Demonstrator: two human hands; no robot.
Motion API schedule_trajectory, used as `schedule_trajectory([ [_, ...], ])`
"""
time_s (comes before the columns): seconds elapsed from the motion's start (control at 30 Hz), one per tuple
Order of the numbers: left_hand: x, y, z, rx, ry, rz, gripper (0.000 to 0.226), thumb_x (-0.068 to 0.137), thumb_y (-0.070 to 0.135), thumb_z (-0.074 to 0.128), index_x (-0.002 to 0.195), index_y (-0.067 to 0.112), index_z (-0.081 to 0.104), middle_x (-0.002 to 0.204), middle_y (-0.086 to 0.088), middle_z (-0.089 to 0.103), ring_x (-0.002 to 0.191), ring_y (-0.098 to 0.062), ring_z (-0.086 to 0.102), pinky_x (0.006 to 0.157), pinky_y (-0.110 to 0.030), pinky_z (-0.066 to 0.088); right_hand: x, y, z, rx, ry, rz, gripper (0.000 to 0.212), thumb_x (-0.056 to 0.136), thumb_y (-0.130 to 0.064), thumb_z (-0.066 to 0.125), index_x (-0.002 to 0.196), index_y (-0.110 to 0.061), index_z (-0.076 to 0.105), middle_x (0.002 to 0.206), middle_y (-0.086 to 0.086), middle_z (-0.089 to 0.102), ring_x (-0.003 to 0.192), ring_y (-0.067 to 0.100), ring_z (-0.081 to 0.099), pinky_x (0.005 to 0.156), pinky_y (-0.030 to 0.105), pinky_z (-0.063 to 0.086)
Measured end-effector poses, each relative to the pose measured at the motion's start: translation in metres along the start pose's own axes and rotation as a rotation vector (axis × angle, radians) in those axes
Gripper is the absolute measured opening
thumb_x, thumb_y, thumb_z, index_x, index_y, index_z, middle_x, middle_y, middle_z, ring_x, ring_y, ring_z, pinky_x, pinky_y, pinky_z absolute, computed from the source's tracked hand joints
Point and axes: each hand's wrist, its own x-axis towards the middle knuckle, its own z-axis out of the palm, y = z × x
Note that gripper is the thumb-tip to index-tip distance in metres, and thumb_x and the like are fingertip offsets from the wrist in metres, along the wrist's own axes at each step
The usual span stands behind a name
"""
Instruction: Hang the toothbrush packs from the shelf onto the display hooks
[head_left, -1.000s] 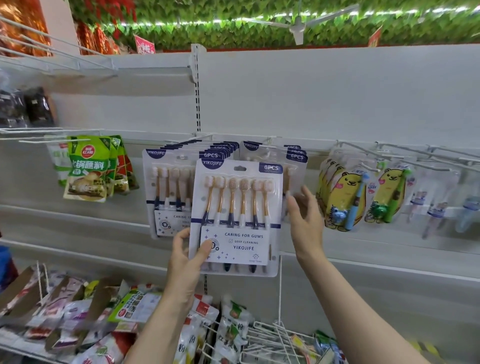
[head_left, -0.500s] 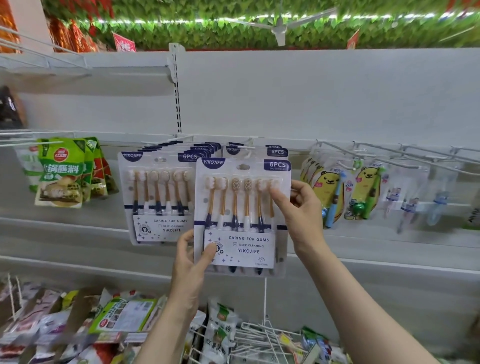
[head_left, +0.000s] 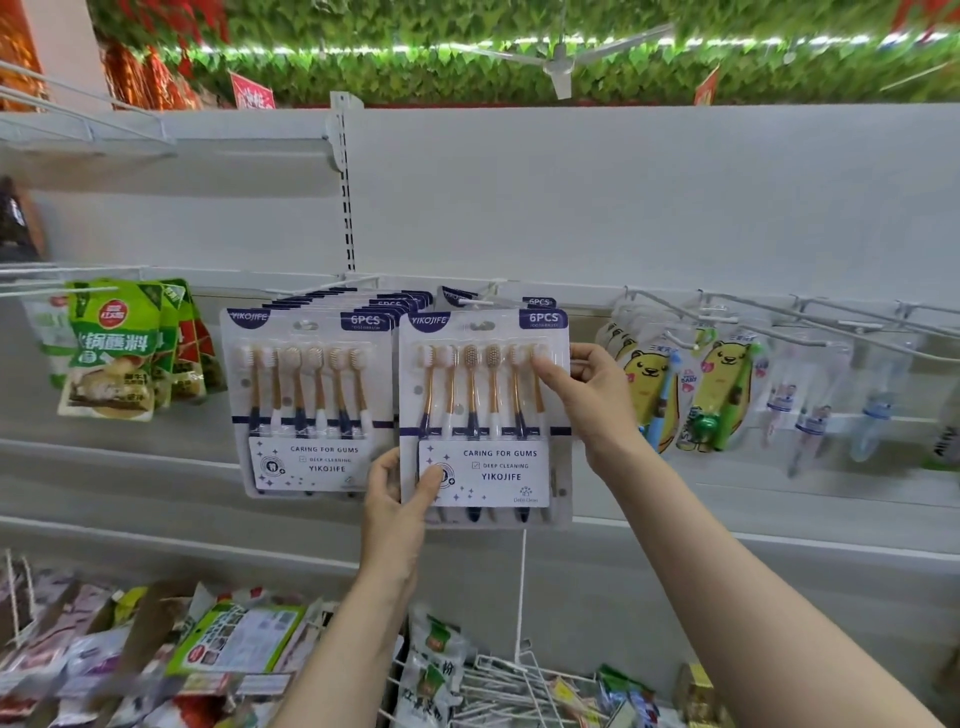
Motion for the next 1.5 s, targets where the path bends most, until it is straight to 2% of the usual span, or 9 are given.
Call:
schedule_trajectory([
  [0.1,0.01,-0.007,0.012,0.046,0.096,-0.004,0.036,0.089,0.018,0.072,0.119,0.028,0.055,0.115,0.002,0.068,0.106,-0.017,0.065,0.09,-0.034,0.051,0.015,0.0,-0.004,-0.04,-0.026,0.029,0.045,0.081,-0.032,0.082,0.116,-0.014,0.06,0.103,0.0,0.07,0.093,0.011,0.066,0.074,0.023,0.048],
  [0.17,0.018,-0.01,0.021,0.049,0.149,-0.014,0.037,0.09,0.016,0.07,0.122,0.027,0.055,0.117,0.002,0.066,0.107,-0.017,0.063,0.089,-0.034,0.05,0.026,0.0,-0.005,-0.096,-0.049,0.033,0.046,0.08,-0.035,0.083,0.116,-0.018,0.06,0.103,0.001,0.069,0.091,0.012,0.065,0.071,0.027,0.046],
  [0.4,0.043,-0.024,0.045,0.057,0.274,-0.041,0.043,0.091,0.015,0.069,0.13,0.027,0.056,0.126,0.0,0.064,0.114,-0.021,0.061,0.098,-0.039,0.05,0.064,0.012,-0.008,-0.208,-0.083,0.08,0.049,0.064,-0.04,0.086,0.101,-0.026,0.057,0.105,0.003,0.071,0.098,0.025,0.07,0.088,0.054,0.058],
  [0.77,0.07,-0.032,0.059,0.071,0.306,-0.024,0.043,0.091,0.012,0.068,0.129,0.027,0.055,0.12,0.001,0.066,0.111,-0.021,0.063,0.1,-0.04,0.05,0.082,0.022,-0.005,-0.289,-0.037,0.055,0.038,0.074,-0.036,0.086,0.098,-0.028,0.057,0.106,0.001,0.068,0.098,0.023,0.066,0.088,0.052,0.057],
  [0.93,0.076,-0.033,0.06,0.126,0.294,-0.036,0.046,0.091,0.017,0.069,0.132,0.027,0.054,0.123,-0.002,0.066,0.113,-0.024,0.063,0.101,-0.046,0.05,0.084,0.024,-0.002,-0.337,-0.018,0.046,0.036,0.076,-0.04,0.084,0.097,-0.03,0.056,0.105,-0.002,0.068,0.098,0.02,0.065,0.088,0.05,0.057],
  [1.1,0.073,-0.028,0.054,0.144,0.264,-0.052,0.048,0.092,0.019,0.068,0.136,0.026,0.051,0.133,-0.003,0.06,0.119,-0.026,0.058,0.103,-0.042,0.047,0.078,0.024,0.002,-0.391,0.024,0.048,0.034,0.076,-0.045,0.082,0.093,-0.036,0.054,0.104,-0.006,0.068,0.096,0.016,0.066,0.086,0.049,0.058],
  [1.23,0.068,-0.02,0.047,0.18,0.232,-0.047,0.051,0.093,0.02,0.067,0.14,0.024,0.048,0.14,-0.004,0.055,0.126,-0.027,0.054,0.106,-0.04,0.044,0.066,0.018,0.007,-0.441,0.065,0.082,0.045,0.08,-0.047,0.078,0.114,-0.028,0.056,0.109,0.0,0.068,0.099,0.02,0.065,0.092,0.046,0.055],
  [1.4,0.058,-0.013,0.041,0.254,0.148,-0.087,0.06,0.096,0.029,0.063,0.15,0.022,0.037,0.148,-0.007,0.048,0.132,-0.031,0.048,0.108,-0.043,0.039,0.04,0.01,0.015,-0.531,0.061,0.158,0.068,0.087,-0.055,0.068,0.139,-0.017,0.046,0.129,0.008,0.061,0.114,0.026,0.06,0.099,0.043,0.05],
  [1.5,0.054,-0.012,0.038,0.363,0.086,-0.119,0.076,0.095,0.038,0.062,0.155,0.012,0.024,0.158,-0.014,0.033,0.143,-0.034,0.034,0.117,-0.046,0.029,0.019,0.009,0.017,-0.584,0.037,0.234,0.066,0.094,-0.044,0.064,0.147,-0.012,0.04,0.138,0.01,0.056,0.121,0.027,0.057,0.1,0.041,0.049],
])
